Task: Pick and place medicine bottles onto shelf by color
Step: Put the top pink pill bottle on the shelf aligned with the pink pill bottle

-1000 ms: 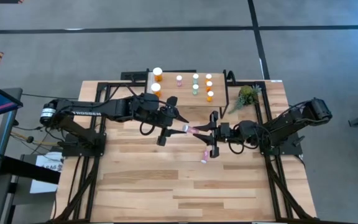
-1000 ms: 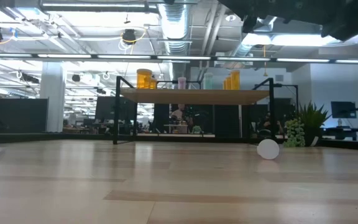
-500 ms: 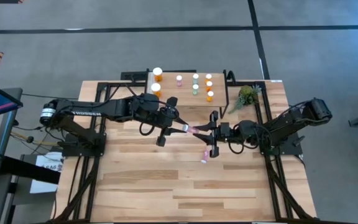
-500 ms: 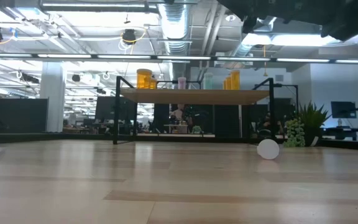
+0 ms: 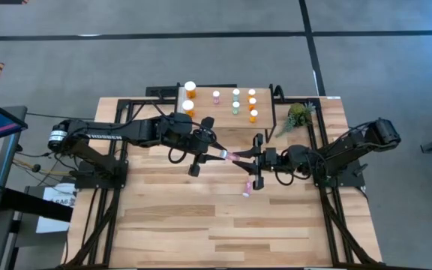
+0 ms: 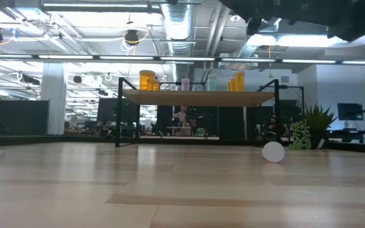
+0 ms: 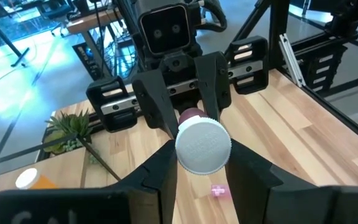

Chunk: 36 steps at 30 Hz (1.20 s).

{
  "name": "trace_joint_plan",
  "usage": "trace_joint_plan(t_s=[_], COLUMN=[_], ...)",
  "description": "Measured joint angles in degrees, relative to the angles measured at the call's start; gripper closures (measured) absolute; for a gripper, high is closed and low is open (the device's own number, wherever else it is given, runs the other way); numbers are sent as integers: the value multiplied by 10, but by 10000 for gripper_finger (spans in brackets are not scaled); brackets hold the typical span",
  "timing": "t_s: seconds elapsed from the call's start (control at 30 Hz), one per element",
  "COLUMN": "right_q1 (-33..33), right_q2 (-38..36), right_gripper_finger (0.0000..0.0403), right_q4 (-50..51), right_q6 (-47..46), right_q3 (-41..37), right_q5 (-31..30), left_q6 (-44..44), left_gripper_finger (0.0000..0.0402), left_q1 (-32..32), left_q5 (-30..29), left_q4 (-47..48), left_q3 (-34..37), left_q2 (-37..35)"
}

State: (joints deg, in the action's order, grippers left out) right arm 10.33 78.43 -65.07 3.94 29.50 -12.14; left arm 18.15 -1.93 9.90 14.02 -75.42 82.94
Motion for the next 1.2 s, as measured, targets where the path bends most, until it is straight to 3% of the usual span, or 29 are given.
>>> trace_joint_plan(t_s=[0.3, 0.6, 0.8, 1.2], right_q1=[-18, -53, -72, -75], right_q2=[0, -4, -45, -110], right_gripper_finger=[246, 165, 153, 153], right_q4=[39, 138, 217, 283], right_q6=[-32, -85, -86, -86], right_q3=[1, 0, 0, 0], right_q5=[-9, -12, -13, -13], left_q6=[0, -5, -34, -78], left_gripper_finger=[299, 299, 299, 299], left_q1=[0, -13, -43, -137], left_q5=[-30, -149, -281, -236], left_q4=[15, 60, 83, 135], left_q3=[0, 0, 0, -30], left_q2=[0, 0, 3, 8])
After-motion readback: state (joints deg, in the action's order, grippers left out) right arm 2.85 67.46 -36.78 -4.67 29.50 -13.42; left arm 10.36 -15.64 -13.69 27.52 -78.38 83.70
